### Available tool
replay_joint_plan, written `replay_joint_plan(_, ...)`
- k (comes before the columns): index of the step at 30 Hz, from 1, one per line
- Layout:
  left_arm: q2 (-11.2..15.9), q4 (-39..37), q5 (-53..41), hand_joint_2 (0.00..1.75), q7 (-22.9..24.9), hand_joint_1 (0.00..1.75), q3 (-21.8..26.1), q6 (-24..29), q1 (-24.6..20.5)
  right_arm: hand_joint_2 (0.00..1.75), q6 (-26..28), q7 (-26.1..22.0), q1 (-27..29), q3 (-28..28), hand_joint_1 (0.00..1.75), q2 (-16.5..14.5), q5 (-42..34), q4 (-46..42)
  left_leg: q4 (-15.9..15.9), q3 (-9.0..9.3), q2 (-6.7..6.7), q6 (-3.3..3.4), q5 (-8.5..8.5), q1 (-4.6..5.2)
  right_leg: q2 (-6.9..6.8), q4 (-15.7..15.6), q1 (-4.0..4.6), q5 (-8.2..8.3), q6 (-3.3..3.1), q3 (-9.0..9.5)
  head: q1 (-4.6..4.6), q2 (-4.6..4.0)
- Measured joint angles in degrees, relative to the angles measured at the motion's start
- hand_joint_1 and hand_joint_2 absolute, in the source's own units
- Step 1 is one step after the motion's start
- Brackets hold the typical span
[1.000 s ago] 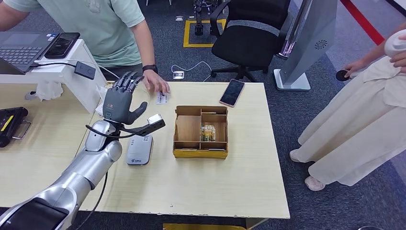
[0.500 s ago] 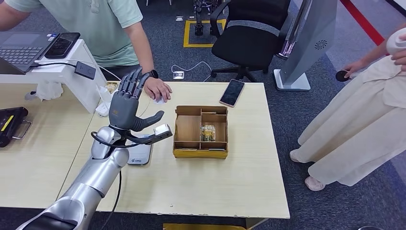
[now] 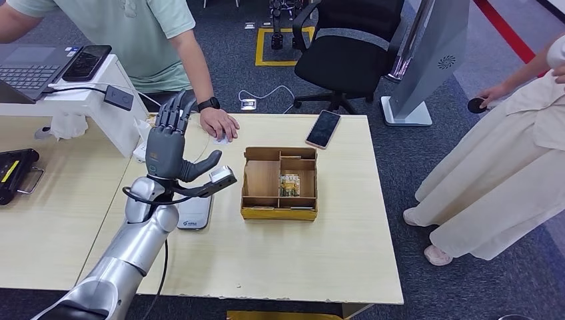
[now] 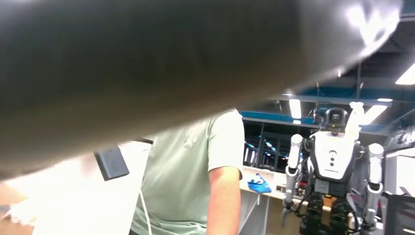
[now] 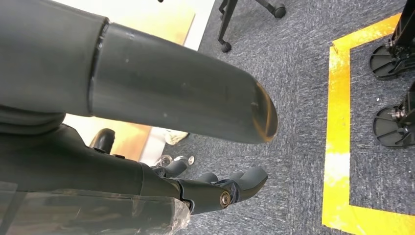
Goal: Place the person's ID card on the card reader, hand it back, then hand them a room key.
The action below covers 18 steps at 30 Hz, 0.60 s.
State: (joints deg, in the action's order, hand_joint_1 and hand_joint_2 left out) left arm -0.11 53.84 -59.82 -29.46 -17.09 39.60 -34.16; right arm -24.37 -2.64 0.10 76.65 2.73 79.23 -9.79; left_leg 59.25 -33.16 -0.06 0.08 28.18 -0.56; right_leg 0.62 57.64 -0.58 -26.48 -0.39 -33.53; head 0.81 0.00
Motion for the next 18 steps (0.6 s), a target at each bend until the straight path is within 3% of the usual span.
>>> replay_joint_plan(14, -0.2, 0.0, 0.0, 0.0, 0.0, 0.0, 0.1, 0.0, 0.0, 0.0, 0.0, 0.0, 0.0, 0.0, 0.0, 0.0, 0.0, 0.0, 0.0, 0.0, 0.0, 0.0, 0.0, 0.0, 0.0, 0.0, 0.0, 0.0, 0.0, 0.0, 0.0, 0.0)
replay_joint_plan(18, -0.2, 0.0, 0.1, 1.75, -0.1, 0.0, 0.1, 0.0, 0.1, 0.0, 0.0, 0.0, 0.0, 0.0, 0.0, 0.0, 0.0, 0.0, 0.0, 0.0, 0.0, 0.0, 0.0, 0.0, 0.0, 0.0, 0.0, 0.0, 0.0, 0.0, 0.0, 0.0)
